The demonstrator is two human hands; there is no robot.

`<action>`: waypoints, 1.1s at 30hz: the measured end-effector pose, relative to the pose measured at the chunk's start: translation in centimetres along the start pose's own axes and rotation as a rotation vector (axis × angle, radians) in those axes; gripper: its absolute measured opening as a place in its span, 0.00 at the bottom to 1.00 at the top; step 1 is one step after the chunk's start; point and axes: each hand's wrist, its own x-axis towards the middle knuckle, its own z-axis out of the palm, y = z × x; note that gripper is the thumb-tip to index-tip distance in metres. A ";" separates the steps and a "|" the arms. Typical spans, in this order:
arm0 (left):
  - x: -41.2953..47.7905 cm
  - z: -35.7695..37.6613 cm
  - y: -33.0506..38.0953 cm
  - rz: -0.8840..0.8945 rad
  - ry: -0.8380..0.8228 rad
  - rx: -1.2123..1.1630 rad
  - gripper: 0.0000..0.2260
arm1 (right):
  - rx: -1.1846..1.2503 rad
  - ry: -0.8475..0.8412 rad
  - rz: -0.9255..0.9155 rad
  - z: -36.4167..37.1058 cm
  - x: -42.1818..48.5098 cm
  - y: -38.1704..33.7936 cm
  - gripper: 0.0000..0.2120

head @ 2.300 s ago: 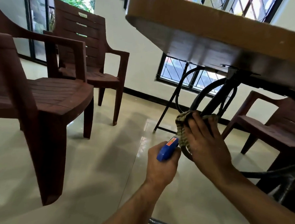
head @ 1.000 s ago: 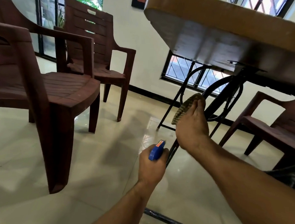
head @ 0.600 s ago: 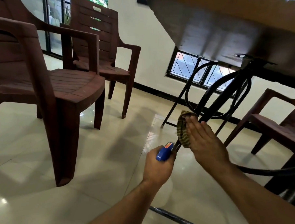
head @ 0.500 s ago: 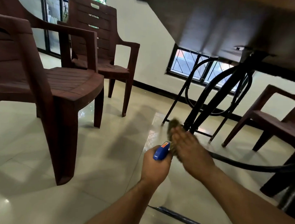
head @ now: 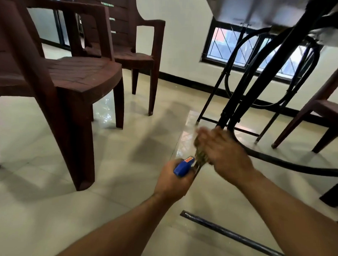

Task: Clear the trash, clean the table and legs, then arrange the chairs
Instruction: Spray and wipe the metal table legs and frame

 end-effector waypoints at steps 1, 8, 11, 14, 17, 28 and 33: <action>0.0 0.0 -0.3 -0.011 0.008 0.013 0.17 | -0.014 0.046 0.172 -0.6 0.2 0.1 0.29; -0.7 0.2 -0.2 -0.033 -0.009 -0.030 0.18 | -0.129 -0.089 -0.212 0.2 0.3 0.0 0.30; -0.6 -0.1 -0.4 -0.017 -0.014 -0.034 0.10 | -0.120 0.088 0.094 -0.8 0.8 1.7 0.26; -0.8 -0.1 -0.8 -0.027 -0.031 -0.037 0.08 | -0.189 -0.042 0.074 0.0 0.4 -1.3 0.28; -1.1 -0.4 -0.6 -0.029 -0.040 -0.049 0.07 | -0.077 -0.239 -0.234 0.3 0.1 -2.3 0.26; -1.1 -0.2 -0.8 -0.018 -0.059 -0.105 0.09 | 0.219 -0.360 -0.212 -0.3 -2.5 -4.2 0.27; -1.1 0.7 -1.3 -0.097 -0.032 -0.073 0.12 | 0.081 -0.141 0.175 -1.2 -1.4 -2.2 0.33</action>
